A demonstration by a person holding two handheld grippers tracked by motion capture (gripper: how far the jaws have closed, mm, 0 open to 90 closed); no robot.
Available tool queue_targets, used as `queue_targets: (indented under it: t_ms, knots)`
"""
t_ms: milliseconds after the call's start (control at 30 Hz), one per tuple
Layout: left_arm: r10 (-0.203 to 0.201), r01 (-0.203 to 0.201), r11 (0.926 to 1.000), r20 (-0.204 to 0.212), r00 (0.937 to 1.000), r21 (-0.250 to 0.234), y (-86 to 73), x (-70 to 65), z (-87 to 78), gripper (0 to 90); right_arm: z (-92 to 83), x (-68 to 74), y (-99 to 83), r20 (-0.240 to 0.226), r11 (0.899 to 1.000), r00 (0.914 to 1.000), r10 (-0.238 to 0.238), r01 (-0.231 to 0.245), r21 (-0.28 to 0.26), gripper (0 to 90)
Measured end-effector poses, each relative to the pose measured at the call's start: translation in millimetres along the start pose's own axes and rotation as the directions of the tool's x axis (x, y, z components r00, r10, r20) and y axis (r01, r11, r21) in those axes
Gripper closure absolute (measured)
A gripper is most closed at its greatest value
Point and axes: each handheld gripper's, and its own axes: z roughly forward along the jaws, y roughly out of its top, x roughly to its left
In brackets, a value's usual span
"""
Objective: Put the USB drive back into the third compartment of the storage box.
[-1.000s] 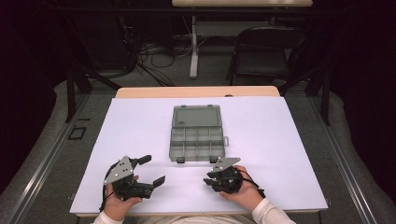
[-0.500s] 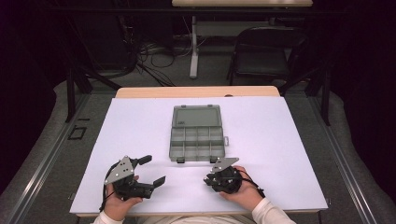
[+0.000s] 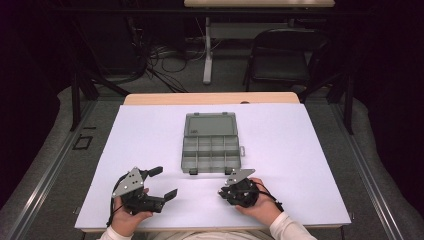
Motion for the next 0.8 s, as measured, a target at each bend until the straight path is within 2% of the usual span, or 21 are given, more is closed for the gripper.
queue_targets:
  t_ms: [500, 800]
  knots:
    - [-0.001, 0.001, 1.0000, 0.005, 1.0000, -0.003, -0.1, 0.3, 0.1, 8.8, 0.0, 0.8, 0.1, 0.005, 0.999, 0.9995, -0.033, 0.033, 0.002, 79.2]
    - [0.000, 0.000, 1.0000, 0.003, 1.0000, -0.004, -0.3, 0.6, 0.2, 8.8, -0.1, 0.7, 0.1, 0.004, 0.999, 0.9995, -0.032, 0.032, 0.002, 79.2]
